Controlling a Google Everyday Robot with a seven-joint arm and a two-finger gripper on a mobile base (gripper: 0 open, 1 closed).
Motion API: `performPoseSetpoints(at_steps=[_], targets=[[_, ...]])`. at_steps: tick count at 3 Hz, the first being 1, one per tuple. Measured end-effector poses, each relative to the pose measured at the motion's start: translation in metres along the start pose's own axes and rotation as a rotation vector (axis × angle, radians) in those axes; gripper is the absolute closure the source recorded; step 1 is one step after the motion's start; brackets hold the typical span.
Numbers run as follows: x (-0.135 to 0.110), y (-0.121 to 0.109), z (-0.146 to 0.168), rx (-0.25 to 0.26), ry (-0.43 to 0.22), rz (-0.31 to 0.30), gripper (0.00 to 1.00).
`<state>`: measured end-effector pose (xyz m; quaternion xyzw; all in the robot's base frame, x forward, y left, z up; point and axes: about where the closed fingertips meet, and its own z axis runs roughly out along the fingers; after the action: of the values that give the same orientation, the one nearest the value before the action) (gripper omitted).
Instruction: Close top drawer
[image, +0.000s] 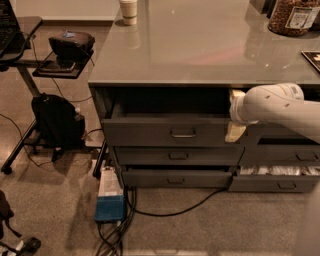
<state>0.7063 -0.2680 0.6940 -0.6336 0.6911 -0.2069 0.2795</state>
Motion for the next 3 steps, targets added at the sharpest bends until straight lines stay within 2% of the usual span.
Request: performPoseSetpoints(at_steps=[1, 3], targets=[[-0.001, 0.038, -0.024, 0.002, -0.031, -0.008, 0.19], [-0.007, 0.117, -0.083, 0.013, -0.058, -0.084, 0.66]])
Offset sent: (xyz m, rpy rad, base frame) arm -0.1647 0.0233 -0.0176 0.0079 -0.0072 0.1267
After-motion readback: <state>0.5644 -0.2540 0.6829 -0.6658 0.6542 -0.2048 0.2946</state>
